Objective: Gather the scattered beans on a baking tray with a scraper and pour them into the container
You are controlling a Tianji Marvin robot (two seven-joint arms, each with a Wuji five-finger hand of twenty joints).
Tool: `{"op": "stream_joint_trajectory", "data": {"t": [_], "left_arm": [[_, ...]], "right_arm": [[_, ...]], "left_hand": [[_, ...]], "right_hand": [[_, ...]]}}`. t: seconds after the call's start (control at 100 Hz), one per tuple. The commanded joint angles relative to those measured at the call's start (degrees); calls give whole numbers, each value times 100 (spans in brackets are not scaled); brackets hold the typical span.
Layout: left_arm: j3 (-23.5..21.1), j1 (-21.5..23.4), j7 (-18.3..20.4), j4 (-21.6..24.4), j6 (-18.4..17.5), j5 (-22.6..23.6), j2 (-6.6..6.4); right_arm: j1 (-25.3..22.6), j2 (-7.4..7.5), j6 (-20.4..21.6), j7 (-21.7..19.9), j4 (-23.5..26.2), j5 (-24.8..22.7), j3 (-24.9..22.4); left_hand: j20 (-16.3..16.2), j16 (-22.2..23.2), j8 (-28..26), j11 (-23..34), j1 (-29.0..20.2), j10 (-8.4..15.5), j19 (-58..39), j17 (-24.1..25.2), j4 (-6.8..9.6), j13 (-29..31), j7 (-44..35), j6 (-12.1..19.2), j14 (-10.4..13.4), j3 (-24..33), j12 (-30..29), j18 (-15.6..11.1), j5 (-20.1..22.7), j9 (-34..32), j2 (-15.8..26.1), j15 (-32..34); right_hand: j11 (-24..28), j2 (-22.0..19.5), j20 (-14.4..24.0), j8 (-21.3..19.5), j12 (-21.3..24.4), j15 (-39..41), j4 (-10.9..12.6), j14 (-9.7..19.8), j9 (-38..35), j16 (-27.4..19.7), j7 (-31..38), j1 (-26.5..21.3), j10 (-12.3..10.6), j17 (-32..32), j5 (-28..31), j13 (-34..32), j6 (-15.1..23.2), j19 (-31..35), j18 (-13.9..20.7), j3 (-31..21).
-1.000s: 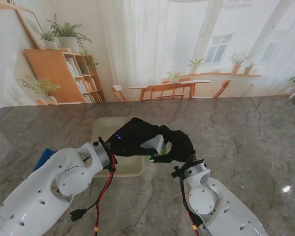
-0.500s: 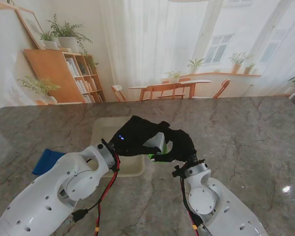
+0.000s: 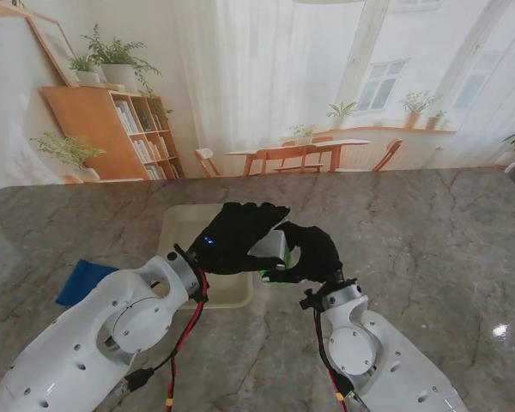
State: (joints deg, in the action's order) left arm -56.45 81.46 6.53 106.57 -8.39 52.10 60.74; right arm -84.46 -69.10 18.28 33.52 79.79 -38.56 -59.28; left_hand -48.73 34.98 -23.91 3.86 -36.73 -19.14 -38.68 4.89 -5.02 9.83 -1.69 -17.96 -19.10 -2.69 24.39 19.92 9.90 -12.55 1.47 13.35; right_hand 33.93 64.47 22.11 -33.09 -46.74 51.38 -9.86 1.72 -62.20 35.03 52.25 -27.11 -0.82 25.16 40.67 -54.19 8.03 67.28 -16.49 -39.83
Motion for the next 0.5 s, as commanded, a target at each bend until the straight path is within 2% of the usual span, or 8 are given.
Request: {"op": "stream_joint_trajectory", "data": {"t": [0.0,0.04,0.08,0.16,0.27,0.37,0.49], "left_arm": [[-31,70,-71,73,5,92,22],[-62,101,-125,106,7,115,29],[-97,148,-192,151,40,132,39],[-229,305,-432,299,173,283,67],[-541,659,-711,639,437,594,93],[-867,1052,-829,935,727,902,97],[-1286,1516,-823,1166,1032,1266,84]], "right_arm": [[1,2,-11,-92,32,17,4],[5,4,-13,-99,29,17,5],[8,5,-17,-108,27,17,5],[14,4,-32,-116,24,27,4],[19,1,-55,-107,17,34,-5],[21,-8,-80,-87,5,54,-24],[7,-19,-127,-98,5,127,-80]], "left_hand": [[236,-509,532,-214,351,-237,679,188,393,-360,238,-227,-102,85,-395,300,-211,447,370,-398],[455,-856,918,-279,433,-304,1088,215,393,-547,281,-301,-108,83,-600,379,-208,687,491,-588],[821,-1208,1350,-393,441,-366,1697,210,388,-746,334,-378,-118,71,-957,389,-196,737,713,-756],[1181,-1700,1746,-467,336,-383,2446,242,382,-905,341,-529,-70,60,-1477,283,-190,798,1033,-1065],[1359,-1927,1670,-423,-31,-186,2891,210,351,-914,278,-525,92,48,-1423,90,-188,778,1435,-1165],[1494,-2035,1477,-374,-437,-41,3063,132,327,-873,239,-438,239,30,-1224,-90,-192,755,1499,-1127],[1587,-2099,1253,-349,-634,14,3044,58,323,-839,203,-308,311,33,-1069,-93,-194,732,1508,-1065]], "right_hand": [[745,-980,99,-419,-274,250,251,255,-540,137,1045,-954,-604,7,517,-118,1391,-38,52,-2207],[743,-981,99,-426,-271,251,251,256,-538,137,1056,-955,-599,9,526,-118,1389,-37,53,-2207],[749,-983,99,-426,-274,252,251,256,-545,136,1055,-957,-608,10,524,-117,1388,-37,51,-2207],[742,-999,99,-425,-270,247,249,260,-531,132,1053,-956,-610,9,515,-109,1387,-38,51,-2200],[730,-1026,98,-425,-261,234,247,273,-513,123,1049,-959,-616,6,495,-98,1397,-40,57,-2182],[711,-1091,96,-424,-245,217,240,291,-489,112,1042,-959,-646,2,466,-86,1417,-42,61,-2133],[655,-1233,90,-399,-194,151,236,326,-447,77,1016,-1019,-687,-14,393,-65,1463,-54,70,-1931]]}}
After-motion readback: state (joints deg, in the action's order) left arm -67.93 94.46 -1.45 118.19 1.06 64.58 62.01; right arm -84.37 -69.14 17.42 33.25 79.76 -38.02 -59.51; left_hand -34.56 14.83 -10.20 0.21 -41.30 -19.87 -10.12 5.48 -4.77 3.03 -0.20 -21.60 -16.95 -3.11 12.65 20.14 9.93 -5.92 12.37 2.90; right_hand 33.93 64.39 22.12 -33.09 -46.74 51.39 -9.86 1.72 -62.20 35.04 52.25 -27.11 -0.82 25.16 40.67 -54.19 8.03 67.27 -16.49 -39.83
